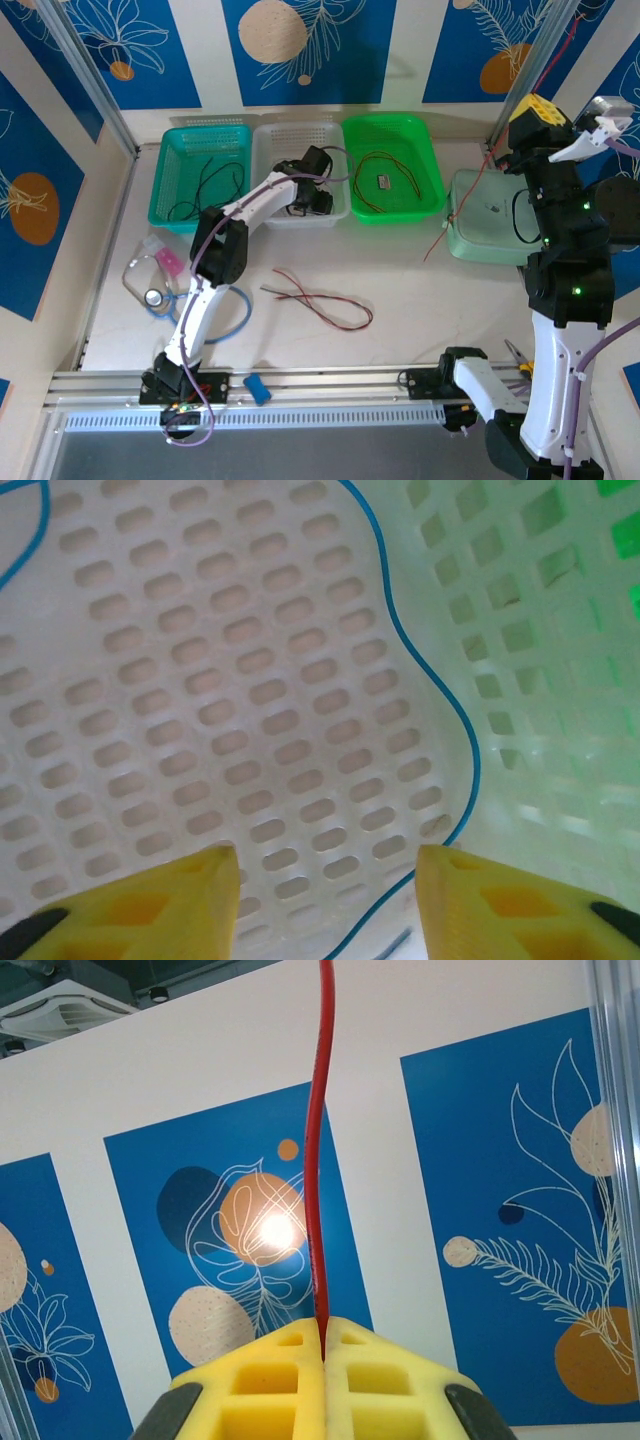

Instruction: Untangle the cables

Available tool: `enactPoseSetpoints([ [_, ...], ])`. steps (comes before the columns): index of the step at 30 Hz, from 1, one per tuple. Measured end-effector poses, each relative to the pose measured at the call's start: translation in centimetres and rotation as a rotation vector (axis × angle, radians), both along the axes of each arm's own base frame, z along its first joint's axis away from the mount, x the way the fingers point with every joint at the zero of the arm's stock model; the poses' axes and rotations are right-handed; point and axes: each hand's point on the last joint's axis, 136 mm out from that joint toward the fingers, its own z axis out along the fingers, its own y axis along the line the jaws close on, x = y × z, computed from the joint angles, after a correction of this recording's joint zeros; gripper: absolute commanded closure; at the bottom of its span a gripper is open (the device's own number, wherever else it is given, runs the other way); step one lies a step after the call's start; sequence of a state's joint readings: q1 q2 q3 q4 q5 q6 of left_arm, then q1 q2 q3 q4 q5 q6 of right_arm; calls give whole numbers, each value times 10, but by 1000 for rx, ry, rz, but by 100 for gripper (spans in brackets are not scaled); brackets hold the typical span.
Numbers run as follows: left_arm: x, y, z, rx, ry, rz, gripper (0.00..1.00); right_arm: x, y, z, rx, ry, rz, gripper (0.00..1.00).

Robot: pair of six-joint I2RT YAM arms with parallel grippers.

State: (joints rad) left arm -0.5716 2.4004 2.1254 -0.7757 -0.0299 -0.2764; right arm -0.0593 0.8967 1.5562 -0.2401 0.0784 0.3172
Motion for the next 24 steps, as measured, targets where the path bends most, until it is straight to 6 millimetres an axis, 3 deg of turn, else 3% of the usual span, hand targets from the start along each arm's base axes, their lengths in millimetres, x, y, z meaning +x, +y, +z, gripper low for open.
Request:
enactPoseSetpoints([
  [3,2,3,10,-2,-18,2,41,5,2,-1,5,9,13,100],
  [6,8,7,39,-17,-66,5,39,14,6,-3,6,21,30,100],
  [10,15,10,94,-59,-166,15,39,30,15,-5,6,39,63,100],
  [16,5,16,167,-129,-278,17,37,58,39,9,-19,15,125,100],
  [20,-14,28,188,-146,-305,16,37,78,49,25,-42,-29,130,100],
  [24,-28,35,190,-152,-302,12,37,106,53,40,-58,-61,114,100],
])
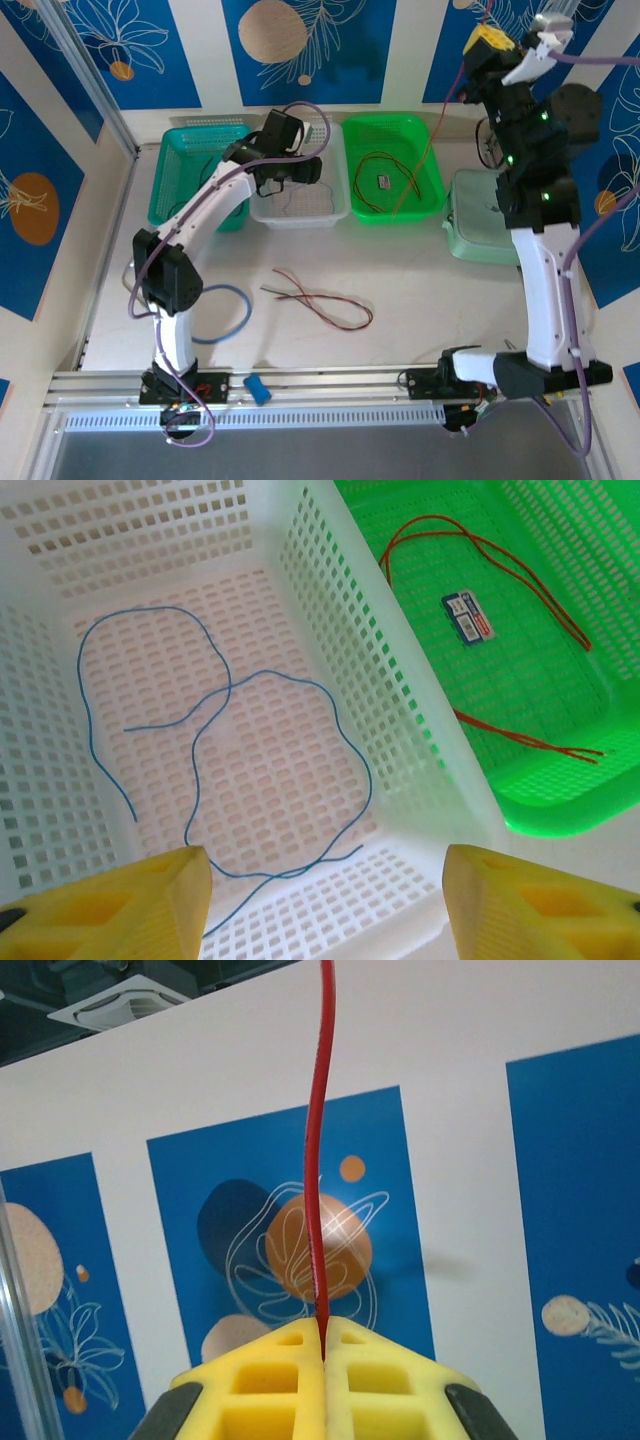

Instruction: Untangle the cables

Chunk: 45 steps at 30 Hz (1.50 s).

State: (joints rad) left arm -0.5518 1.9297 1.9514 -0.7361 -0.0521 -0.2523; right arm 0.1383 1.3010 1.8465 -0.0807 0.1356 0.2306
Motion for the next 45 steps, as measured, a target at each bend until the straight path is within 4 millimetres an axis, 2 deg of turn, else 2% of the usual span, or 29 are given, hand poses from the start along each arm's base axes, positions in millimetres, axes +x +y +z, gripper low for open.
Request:
enactPoseSetpoints([
  [4,-17,7,-16,10,31,-6,37,41,3,1,-17,-2,-31,100],
  [8,-32,11,-33,23,64,-13,36,90,9,-18,-44,47,-54,100],
  [12,-45,14,-46,22,92,-13,35,133,19,-64,-99,146,-77,100],
  [15,-53,14,-51,15,104,-14,35,151,35,-117,-172,238,-93,100],
  [17,-60,14,-52,13,110,-17,34,159,46,-154,-216,308,-91,100],
  [19,-65,13,-52,6,112,-16,34,164,51,-182,-238,367,-95,100],
  [27,-85,24,-48,-23,111,6,33,178,26,-265,-171,641,-188,100],
  [30,-95,29,-50,-32,118,16,33,184,19,-313,-135,793,-223,100],
  [34,-106,35,-51,-39,125,24,33,190,12,-397,-113,1035,-269,100],
  [37,-113,39,-50,-47,124,33,33,194,7,-451,-84,1186,-305,100],
  [39,-117,42,-49,-50,120,38,33,193,4,-477,-67,1266,-319,100],
  [42,-124,47,-49,-55,121,47,33,193,2,-499,-43,1343,-335,100],
  [45,-128,50,-50,-58,121,56,33,200,1,-502,-24,1366,-344,100],
])
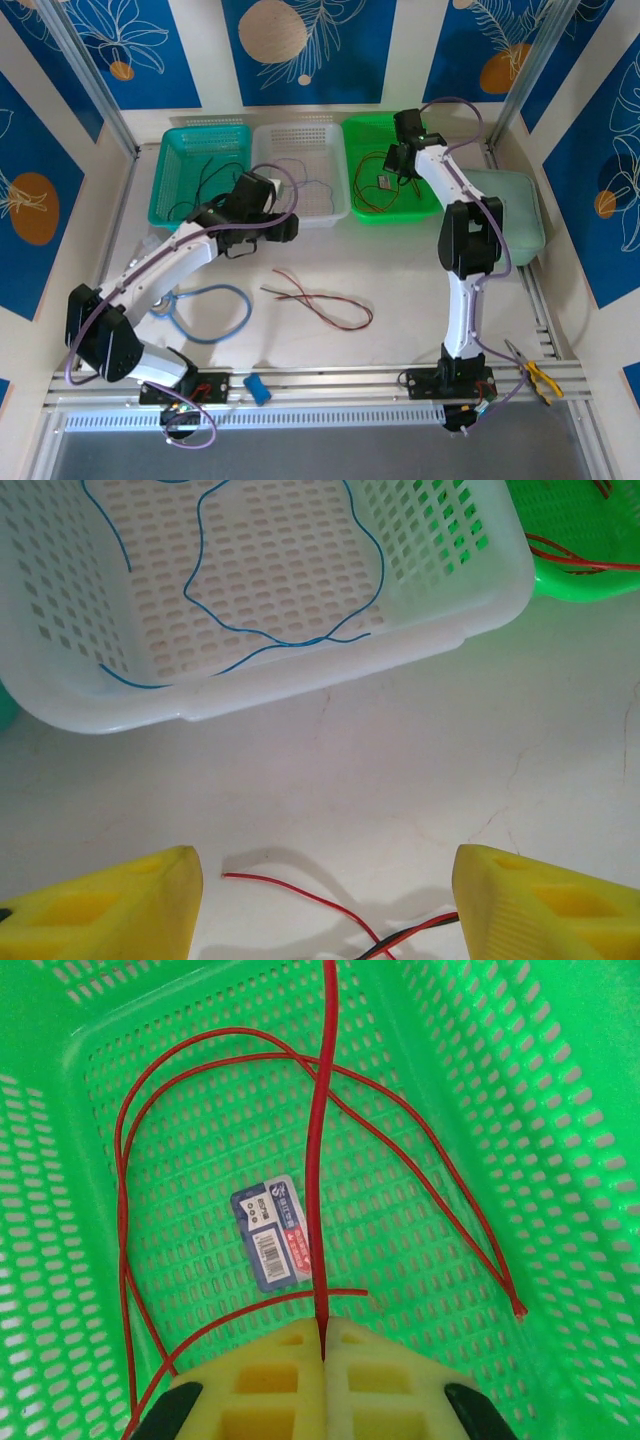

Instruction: Untangle the cables

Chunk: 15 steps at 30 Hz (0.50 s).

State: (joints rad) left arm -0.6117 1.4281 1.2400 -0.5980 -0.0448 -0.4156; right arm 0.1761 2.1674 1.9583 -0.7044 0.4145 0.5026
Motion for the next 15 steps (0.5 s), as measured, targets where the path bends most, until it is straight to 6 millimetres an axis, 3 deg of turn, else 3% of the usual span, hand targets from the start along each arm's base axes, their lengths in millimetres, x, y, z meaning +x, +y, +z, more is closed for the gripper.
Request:
enactPoseSetpoints([
  [6,-8,4,-7,7,12,9,33,25,-4,2,-18,-13,-20,100],
  [15,-14,7,-7,7,10,17,33,31,-19,-24,1,60,-22,100],
])
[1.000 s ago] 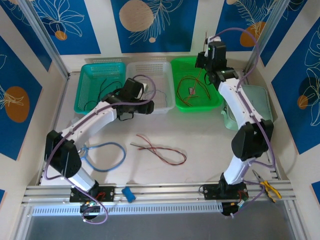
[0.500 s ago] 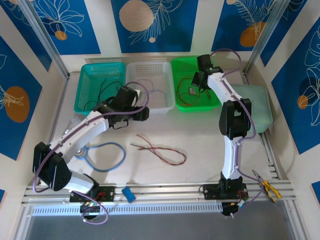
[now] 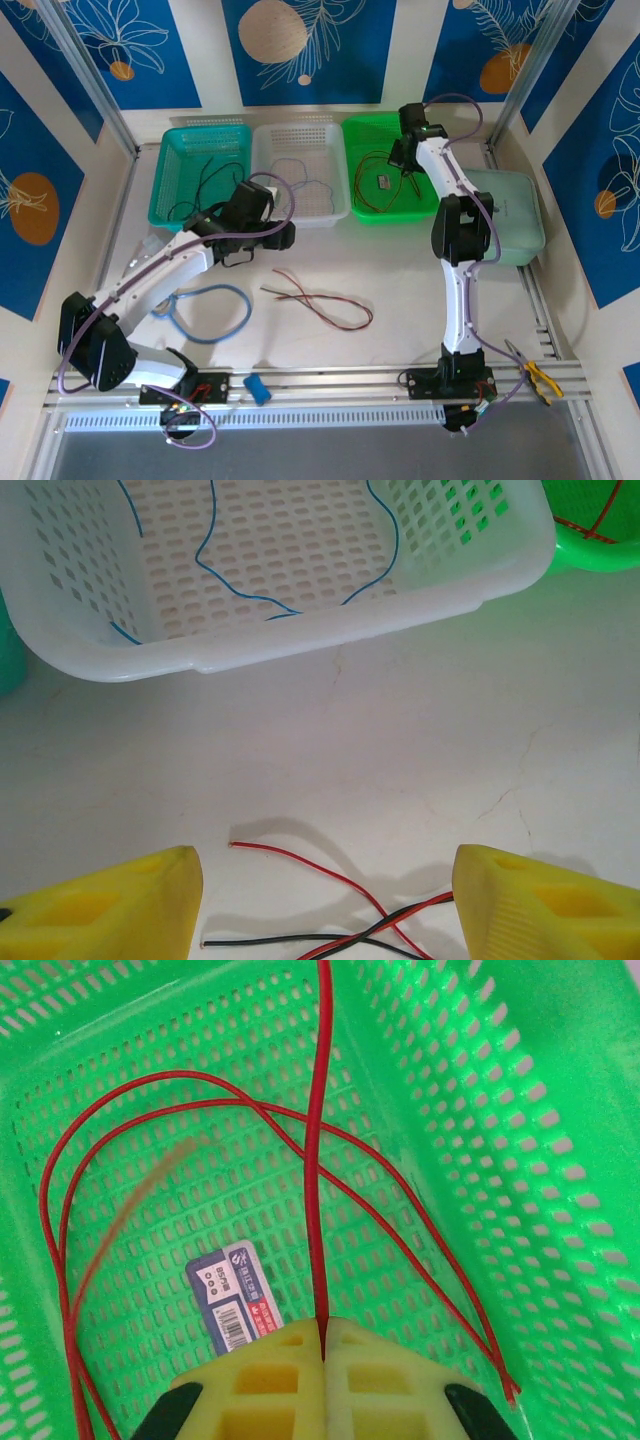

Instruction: Untangle the cables

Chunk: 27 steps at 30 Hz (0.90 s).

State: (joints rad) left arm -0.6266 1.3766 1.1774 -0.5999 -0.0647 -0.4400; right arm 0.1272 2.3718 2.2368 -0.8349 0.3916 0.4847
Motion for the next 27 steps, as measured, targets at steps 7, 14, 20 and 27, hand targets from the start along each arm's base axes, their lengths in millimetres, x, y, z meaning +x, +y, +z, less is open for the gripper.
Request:
enactPoseSetpoints([
  [7,-2,3,0,7,0,5,32,-4,18,-18,37,66,71,100],
  [14,-11,9,-4,2,10,16,32,-15,24,-23,73,124,97,66],
  [20,-21,8,-9,-6,21,17,31,-14,21,-11,89,114,106,36],
  [27,-24,7,-10,-2,26,28,30,-22,18,9,98,111,125,33],
])
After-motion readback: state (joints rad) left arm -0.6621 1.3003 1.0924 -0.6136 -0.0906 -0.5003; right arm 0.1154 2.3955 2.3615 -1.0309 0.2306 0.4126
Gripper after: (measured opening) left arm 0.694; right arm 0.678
